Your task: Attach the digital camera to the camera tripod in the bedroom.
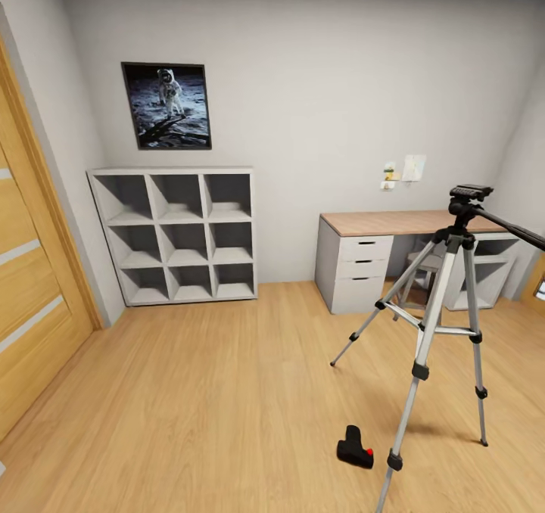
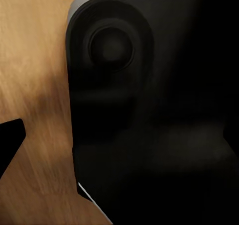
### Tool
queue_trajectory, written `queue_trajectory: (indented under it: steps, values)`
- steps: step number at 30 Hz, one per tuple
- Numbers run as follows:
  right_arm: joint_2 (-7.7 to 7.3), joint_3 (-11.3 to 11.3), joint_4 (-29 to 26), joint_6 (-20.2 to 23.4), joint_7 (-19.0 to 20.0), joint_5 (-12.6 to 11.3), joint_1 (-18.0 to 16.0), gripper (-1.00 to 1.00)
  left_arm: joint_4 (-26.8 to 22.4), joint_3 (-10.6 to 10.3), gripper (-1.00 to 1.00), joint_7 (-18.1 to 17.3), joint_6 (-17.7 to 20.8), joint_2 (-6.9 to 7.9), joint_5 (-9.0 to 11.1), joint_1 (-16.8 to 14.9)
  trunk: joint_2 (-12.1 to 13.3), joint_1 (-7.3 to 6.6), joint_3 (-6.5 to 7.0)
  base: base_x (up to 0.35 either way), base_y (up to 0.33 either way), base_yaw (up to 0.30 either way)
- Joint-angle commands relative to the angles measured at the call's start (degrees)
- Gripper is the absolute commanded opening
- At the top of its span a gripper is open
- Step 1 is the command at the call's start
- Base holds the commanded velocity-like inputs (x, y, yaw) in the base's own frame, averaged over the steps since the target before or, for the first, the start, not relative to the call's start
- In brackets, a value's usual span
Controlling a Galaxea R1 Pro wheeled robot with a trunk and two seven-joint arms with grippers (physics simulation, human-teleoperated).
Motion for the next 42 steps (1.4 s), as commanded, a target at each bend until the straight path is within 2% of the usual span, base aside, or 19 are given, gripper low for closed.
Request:
queue_trajectory:
  steps: [1,2,3,12,30,42]
  values:
    - [-0.01,-0.01,0.05,-0.52,0.07,-0.06,-0.03,1.0,-0.03,0.02,1.0,-0.04,0.05,0.01,0.01,-0.02,-0.03,0.0,-0.06,0.0,0.0,-0.01]
    - [-0.01,-0.01,0.05,-0.85,0.07,-0.06,-0.02,1.0,-0.03,0.02,1.0,-0.04,0.05,0.02,0.01,-0.02,-0.03,0.0,-0.06,0.0,0.0,-0.008]
    - [-0.01,-0.01,0.05,-4.82,0.07,-0.04,-0.02,1.0,-0.03,0.02,1.0,-0.04,0.06,0.03,0.01,-0.02,-0.03,0.0,-0.06,0.0,0.0,-0.006]
    - [-0.01,-0.01,0.05,-4.84,0.07,-0.05,-0.01,1.0,-0.03,0.03,1.0,-0.05,0.06,0.13,0.01,-0.02,-0.03,0.0,-0.06,0.156,0.079,-0.122]
    - [-0.01,-0.01,0.05,-4.84,0.07,-0.07,-0.03,1.0,-0.03,0.04,1.0,0.04,0.06,0.06,0.01,-0.02,-0.03,0.0,-0.06,0.261,0.193,-0.159]
    - [-0.01,-0.01,0.05,-4.83,0.07,-0.06,0.02,1.0,-0.03,-0.07,1.0,0.04,0.06,0.13,0.01,-0.02,-0.03,0.0,-0.06,0.147,0.108,-0.032]
